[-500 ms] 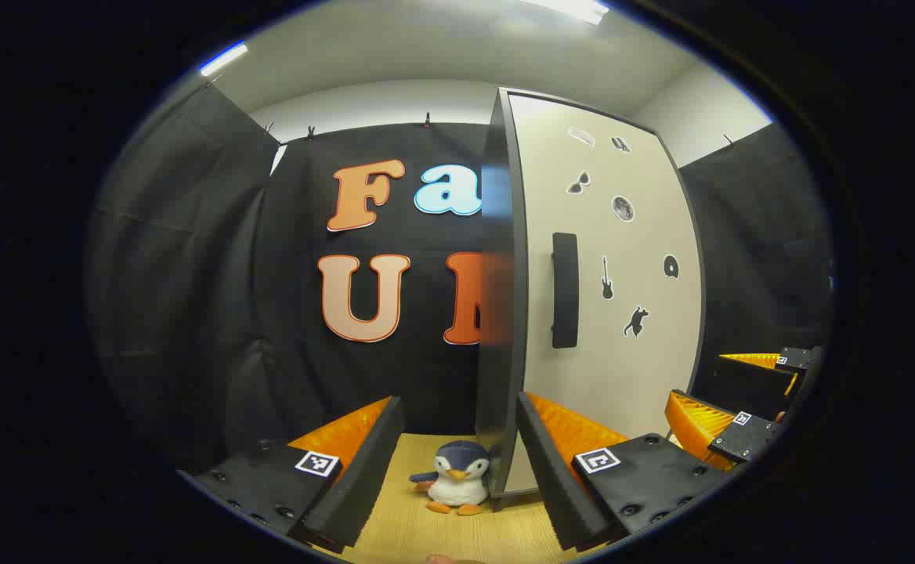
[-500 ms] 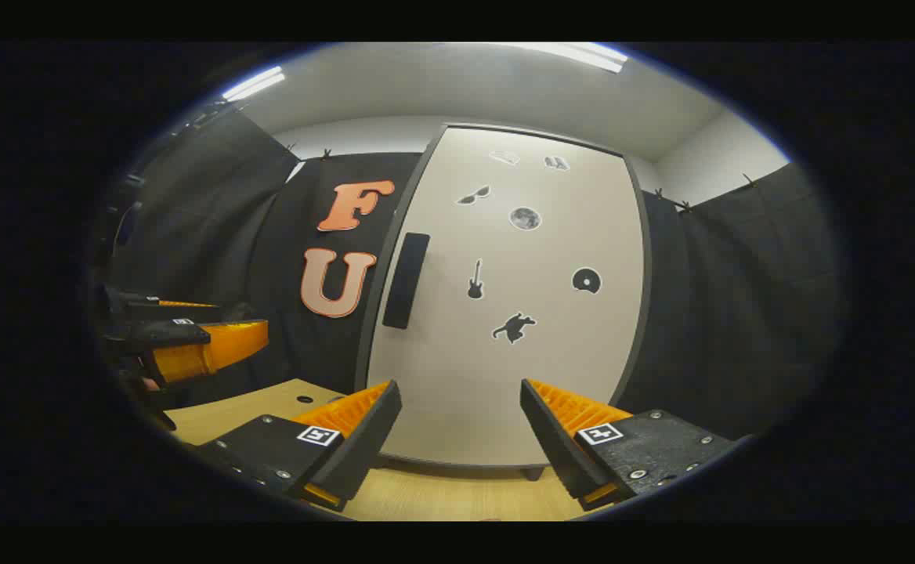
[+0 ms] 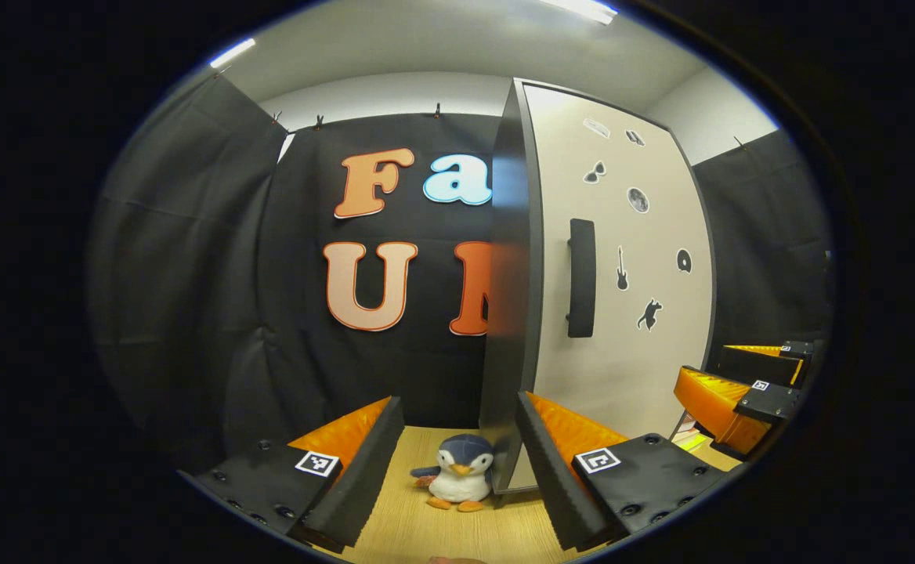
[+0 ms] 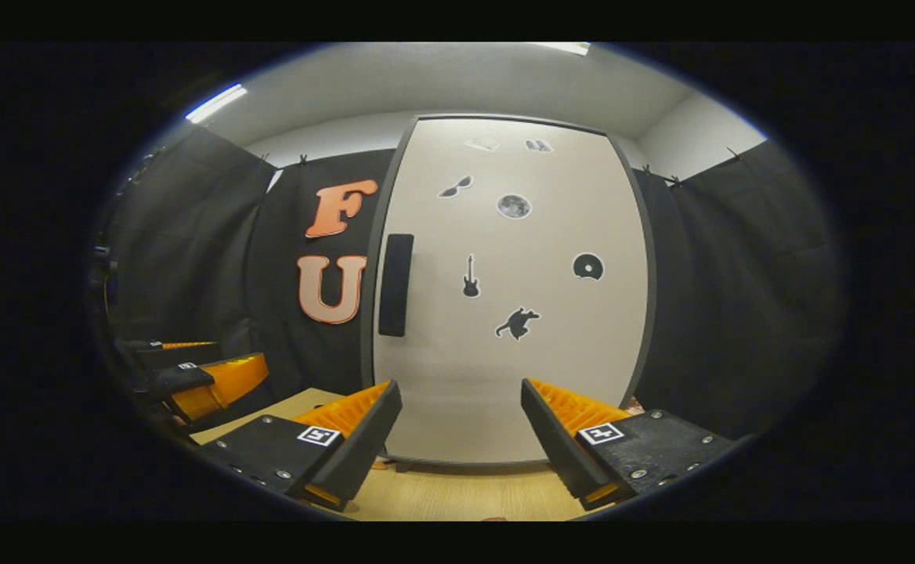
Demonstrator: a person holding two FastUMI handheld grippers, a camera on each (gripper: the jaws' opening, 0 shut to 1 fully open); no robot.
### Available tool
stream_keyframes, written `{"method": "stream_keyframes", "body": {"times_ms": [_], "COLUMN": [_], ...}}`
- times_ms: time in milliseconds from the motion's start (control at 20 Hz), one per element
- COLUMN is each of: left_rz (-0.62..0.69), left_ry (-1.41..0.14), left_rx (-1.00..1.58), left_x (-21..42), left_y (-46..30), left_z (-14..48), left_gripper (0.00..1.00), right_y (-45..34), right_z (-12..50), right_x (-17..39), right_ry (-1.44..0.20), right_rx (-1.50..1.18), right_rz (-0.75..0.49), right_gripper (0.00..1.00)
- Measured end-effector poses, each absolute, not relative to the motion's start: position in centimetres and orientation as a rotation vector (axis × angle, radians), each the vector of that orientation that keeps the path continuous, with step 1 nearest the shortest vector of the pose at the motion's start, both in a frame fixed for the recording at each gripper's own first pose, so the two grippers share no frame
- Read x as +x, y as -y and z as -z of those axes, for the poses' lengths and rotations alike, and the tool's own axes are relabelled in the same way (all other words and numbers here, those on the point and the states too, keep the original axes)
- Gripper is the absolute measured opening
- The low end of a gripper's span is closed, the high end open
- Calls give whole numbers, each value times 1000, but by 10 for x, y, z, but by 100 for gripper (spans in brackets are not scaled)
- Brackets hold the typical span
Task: Open the cabinet door with the right hand, grasp the bottle in the cabinet with the left hand and place it on the coaster, then close the cabinet door with the right hand.
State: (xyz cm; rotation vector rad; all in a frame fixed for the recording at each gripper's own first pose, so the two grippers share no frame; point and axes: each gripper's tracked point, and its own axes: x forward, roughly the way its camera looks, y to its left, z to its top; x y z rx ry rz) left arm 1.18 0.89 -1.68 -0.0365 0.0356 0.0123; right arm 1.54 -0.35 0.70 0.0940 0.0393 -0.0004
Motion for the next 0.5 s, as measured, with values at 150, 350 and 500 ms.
{"method": "stream_keyframes", "body": {"times_ms": [150, 350, 500], "left_rz": [-13, -14, -11], "left_ry": [-40, -46, -44], "left_rx": [-33, -20, -8], "left_x": [16, 19, 21], "left_y": [-11, -14, -16], "left_z": [20, 22, 22], "left_gripper": [94, 94, 94], "right_y": [4, -3, -13], "right_z": [-9, -19, -28], "right_x": [22, 37, 55], "right_ry": [-36, -20, -14], "right_rx": [88, 69, 61], "right_rz": [9, 9, 8], "right_gripper": [95, 95, 95]}}
